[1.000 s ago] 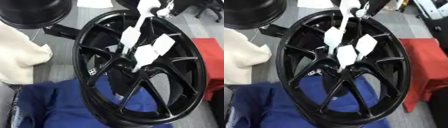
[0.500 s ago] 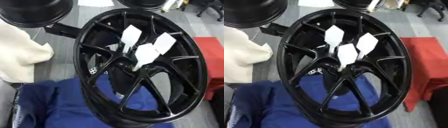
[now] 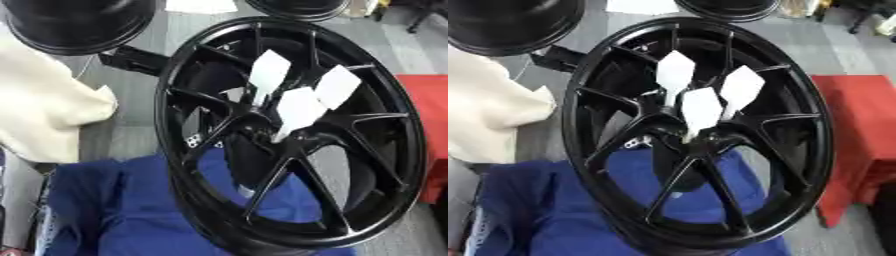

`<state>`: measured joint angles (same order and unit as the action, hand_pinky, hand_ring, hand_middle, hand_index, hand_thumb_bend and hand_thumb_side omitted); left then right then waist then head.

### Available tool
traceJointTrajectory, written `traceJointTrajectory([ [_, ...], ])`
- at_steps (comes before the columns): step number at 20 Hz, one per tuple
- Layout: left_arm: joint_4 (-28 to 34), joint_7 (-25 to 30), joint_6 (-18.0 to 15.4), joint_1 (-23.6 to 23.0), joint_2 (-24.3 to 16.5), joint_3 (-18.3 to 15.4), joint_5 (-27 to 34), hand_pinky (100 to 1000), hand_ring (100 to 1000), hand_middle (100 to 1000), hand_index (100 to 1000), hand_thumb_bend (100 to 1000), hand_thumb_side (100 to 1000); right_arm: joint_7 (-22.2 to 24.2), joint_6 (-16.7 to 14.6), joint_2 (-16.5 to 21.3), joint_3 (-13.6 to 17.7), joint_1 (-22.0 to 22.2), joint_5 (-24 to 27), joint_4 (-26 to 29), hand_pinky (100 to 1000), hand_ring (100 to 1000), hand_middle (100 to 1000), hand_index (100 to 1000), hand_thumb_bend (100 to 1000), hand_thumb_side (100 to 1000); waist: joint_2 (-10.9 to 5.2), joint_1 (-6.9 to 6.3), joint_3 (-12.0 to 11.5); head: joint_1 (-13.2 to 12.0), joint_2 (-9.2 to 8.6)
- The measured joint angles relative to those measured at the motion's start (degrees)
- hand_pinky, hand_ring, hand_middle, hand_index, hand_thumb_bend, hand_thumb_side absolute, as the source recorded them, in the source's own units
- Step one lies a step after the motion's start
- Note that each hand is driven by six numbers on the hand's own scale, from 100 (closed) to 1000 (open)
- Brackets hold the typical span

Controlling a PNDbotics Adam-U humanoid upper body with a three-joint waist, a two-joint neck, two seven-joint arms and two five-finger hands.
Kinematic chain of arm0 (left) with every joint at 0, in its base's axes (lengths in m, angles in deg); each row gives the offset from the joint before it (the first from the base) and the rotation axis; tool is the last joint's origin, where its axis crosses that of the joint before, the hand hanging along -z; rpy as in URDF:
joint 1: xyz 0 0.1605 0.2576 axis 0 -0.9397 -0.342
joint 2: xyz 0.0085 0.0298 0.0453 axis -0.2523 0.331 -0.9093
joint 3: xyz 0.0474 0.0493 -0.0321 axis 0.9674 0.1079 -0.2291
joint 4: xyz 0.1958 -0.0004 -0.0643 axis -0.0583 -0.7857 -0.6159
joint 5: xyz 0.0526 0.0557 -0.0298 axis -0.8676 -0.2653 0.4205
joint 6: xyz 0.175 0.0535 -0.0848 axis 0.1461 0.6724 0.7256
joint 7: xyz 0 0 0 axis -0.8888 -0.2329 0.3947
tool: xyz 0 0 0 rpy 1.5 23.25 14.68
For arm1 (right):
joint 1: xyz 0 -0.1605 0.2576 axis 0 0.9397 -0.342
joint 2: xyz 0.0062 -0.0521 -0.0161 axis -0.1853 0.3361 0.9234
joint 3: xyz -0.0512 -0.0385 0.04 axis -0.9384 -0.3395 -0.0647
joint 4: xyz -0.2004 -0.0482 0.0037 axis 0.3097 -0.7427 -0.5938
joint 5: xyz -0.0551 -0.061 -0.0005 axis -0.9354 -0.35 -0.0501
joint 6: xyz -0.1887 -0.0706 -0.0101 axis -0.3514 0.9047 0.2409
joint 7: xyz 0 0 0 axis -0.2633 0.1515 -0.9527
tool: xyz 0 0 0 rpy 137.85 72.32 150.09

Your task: Pull the pin out of the wheel hub.

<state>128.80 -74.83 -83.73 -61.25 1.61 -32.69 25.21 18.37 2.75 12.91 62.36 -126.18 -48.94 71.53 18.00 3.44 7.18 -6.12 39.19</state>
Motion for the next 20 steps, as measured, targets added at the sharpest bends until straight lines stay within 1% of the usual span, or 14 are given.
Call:
traceJointTrajectory([
  [1,0.0,-0.01,0.0,0.0,0.0,-0.01,0.0,748,777,653,753,104,739,-1.08,0.62,0.11,0.73,1.19,-0.58,-0.59,724,571,378,534,100,344,0.0,-0.05,0.1,-0.19,0.0],
  [2,0.0,-0.02,0.0,0.0,0.0,-0.01,-0.01,748,777,653,753,104,738,-1.94,1.22,0.19,1.38,2.37,-1.18,-1.14,725,575,383,539,100,343,0.0,-0.1,0.21,-0.37,0.0],
  [3,0.0,-0.03,-0.01,0.0,0.0,-0.01,-0.01,748,777,653,753,105,738,-2.64,1.76,0.26,1.95,3.47,-1.78,-1.6,744,628,463,623,100,371,0.0,-0.13,0.26,-0.53,0.0],
  [4,0.0,-0.03,-0.01,0.0,0.0,-0.01,-0.01,748,777,653,754,104,738,-3.15,2.21,0.35,2.4,4.4,-2.29,-1.93,749,646,490,653,100,378,0.0,-0.18,0.27,-0.7,0.0],
  [6,0.0,-0.05,-0.03,0.0,0.0,-0.01,-0.01,748,777,653,754,104,738,-3.91,3.05,0.37,3.25,6.11,-3.37,-2.29,778,733,669,818,100,415,0.0,-0.24,0.41,-0.93,0.0],
  [7,0.0,-0.06,-0.04,0.0,0.0,-0.02,-0.01,748,777,654,754,105,738,-4.11,3.41,0.37,3.63,6.76,-3.81,-2.34,809,818,811,901,100,441,0.0,-0.3,0.52,-1.04,0.0],
  [9,0.0,-0.09,-0.06,0.0,0.0,-0.02,-0.01,748,778,654,755,106,739,-4.3,3.85,0.37,4.37,7.68,-4.24,-2.35,837,872,879,940,100,429,0.0,-0.48,0.6,-1.17,0.0],
  [11,0.0,-0.1,-0.05,0.0,0.0,-0.02,-0.01,748,778,654,755,106,739,-4.4,3.8,0.34,5.07,8.1,-3.98,-2.34,839,886,895,944,100,365,-0.01,-0.55,0.6,-1.26,0.01],
  [13,0.0,-0.11,-0.05,0.0,0.0,-0.03,-0.01,748,778,655,756,107,739,-4.9,3.31,0.26,5.67,8.12,-2.8,-2.19,835,876,883,938,100,363,-0.02,-0.52,0.61,-1.26,0.01],
  [15,0.0,-0.12,-0.04,0.0,0.0,-0.04,-0.01,748,778,655,756,107,740,-5.92,2.64,-0.06,6.05,8.12,-1.5,-1.93,823,856,854,916,100,403,-0.04,-0.56,0.61,-1.26,0.01],
  [16,0.0,-0.12,-0.04,0.0,0.0,-0.04,-0.01,748,778,655,756,108,740,-6.72,2.25,-0.17,6.2,8.11,-0.8,-1.65,813,839,833,903,100,446,-0.04,-0.58,0.61,-1.26,0.01],
  [17,0.0,-0.12,-0.04,0.0,0.0,-0.04,-0.01,747,778,655,756,108,740,-7.72,1.82,-0.31,6.37,8.08,0.02,-1.28,799,806,798,877,100,550,-0.04,-0.58,0.61,-1.26,0.01],
  [19,0.0,-0.12,-0.04,0.0,0.0,-0.04,-0.01,747,778,655,755,107,740,-10.34,1.0,-0.56,6.53,8.0,1.66,-0.11,784,748,742,829,100,675,-0.04,-0.56,0.61,-1.26,0.01],
  [20,0.0,-0.12,-0.04,0.0,0.0,-0.04,-0.01,747,778,655,755,107,739,-11.84,0.54,-0.63,6.52,7.83,2.51,0.82,780,731,725,818,100,677,-0.04,-0.56,0.61,-1.26,0.03],
])
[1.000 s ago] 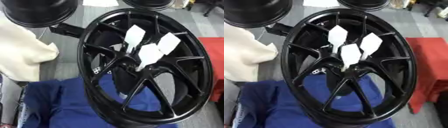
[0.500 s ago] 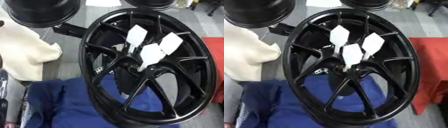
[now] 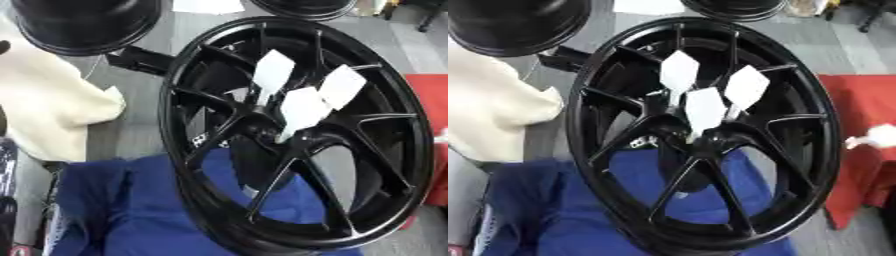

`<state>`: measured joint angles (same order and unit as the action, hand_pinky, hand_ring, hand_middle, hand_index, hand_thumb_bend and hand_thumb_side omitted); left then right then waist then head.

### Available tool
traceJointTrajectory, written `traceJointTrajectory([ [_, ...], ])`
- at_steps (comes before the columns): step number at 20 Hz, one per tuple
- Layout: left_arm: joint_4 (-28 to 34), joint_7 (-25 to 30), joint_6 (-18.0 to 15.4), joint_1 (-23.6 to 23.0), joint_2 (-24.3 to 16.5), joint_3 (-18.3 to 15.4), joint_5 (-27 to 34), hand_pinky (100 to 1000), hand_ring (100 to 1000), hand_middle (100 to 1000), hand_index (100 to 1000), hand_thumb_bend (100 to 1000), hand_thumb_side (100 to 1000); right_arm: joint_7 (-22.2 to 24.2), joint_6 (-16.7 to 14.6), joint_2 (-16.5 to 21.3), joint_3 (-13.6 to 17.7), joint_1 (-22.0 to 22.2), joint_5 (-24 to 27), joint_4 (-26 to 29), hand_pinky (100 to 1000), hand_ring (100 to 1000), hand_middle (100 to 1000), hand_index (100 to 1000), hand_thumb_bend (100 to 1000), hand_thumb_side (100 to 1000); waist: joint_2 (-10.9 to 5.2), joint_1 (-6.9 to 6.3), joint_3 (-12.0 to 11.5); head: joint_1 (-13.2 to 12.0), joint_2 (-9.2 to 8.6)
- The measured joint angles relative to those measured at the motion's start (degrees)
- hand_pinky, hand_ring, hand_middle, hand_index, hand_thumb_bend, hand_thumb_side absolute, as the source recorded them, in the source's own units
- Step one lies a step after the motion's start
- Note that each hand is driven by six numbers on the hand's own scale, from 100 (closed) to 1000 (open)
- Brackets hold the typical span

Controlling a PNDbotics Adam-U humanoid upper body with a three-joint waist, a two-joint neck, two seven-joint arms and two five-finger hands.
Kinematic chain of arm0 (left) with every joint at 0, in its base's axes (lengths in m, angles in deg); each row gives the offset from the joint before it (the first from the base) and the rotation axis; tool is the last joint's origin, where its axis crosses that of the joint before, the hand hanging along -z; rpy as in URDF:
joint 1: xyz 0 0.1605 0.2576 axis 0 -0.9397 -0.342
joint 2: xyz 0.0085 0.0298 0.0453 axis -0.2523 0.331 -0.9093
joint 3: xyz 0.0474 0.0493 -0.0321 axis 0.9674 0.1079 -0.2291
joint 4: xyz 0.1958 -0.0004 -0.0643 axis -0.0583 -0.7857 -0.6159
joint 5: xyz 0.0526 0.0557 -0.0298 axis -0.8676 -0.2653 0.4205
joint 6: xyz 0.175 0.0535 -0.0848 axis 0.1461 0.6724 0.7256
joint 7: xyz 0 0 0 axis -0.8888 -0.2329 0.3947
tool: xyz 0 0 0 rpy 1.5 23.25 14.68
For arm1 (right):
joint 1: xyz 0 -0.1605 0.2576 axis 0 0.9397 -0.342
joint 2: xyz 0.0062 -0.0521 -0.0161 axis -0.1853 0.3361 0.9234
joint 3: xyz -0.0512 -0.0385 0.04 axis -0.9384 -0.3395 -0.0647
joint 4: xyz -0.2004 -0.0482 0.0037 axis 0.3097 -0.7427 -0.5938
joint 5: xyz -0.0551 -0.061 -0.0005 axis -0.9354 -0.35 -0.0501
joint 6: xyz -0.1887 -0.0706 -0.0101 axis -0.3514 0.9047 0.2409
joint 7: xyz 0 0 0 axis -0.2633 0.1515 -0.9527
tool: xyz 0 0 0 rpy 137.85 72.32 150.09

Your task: Pull the pin out of the wheel hub.

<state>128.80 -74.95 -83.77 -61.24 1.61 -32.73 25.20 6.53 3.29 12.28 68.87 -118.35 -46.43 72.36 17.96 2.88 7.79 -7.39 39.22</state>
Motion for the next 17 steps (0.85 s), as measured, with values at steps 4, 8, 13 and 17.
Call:
traceJointTrajectory([
  [4,0.0,0.11,0.07,0.07,0.0,0.01,0.0,746,778,655,755,105,737,-4.91,-1.54,-0.63,-1.31,-1.37,3.84,5.49,750,656,645,775,100,658,0.0,-0.01,-0.12,0.13,0.01],
  [8,0.0,0.25,0.13,0.27,0.0,0.04,0.0,746,778,655,755,104,737,-8.72,-1.17,-1.66,-3.68,-3.88,7.51,11.03,731,629,619,755,100,665,-0.06,0.0,-0.44,0.48,0.02],
  [13,0.0,0.58,0.09,0.49,0.0,0.07,0.0,745,777,655,754,100,734,-10.96,0.33,-3.95,-7.65,-7.76,11.74,16.38,721,614,604,741,100,670,-0.11,-0.08,-0.87,0.77,0.04],
  [17,0.0,0.77,0.08,0.57,0.0,0.23,-0.07,744,777,655,754,100,732,-12.83,1.48,-6.37,-10.47,-11.01,13.89,19.09,731,597,587,729,100,666,-0.11,-0.31,-1.25,1.0,0.04],
])
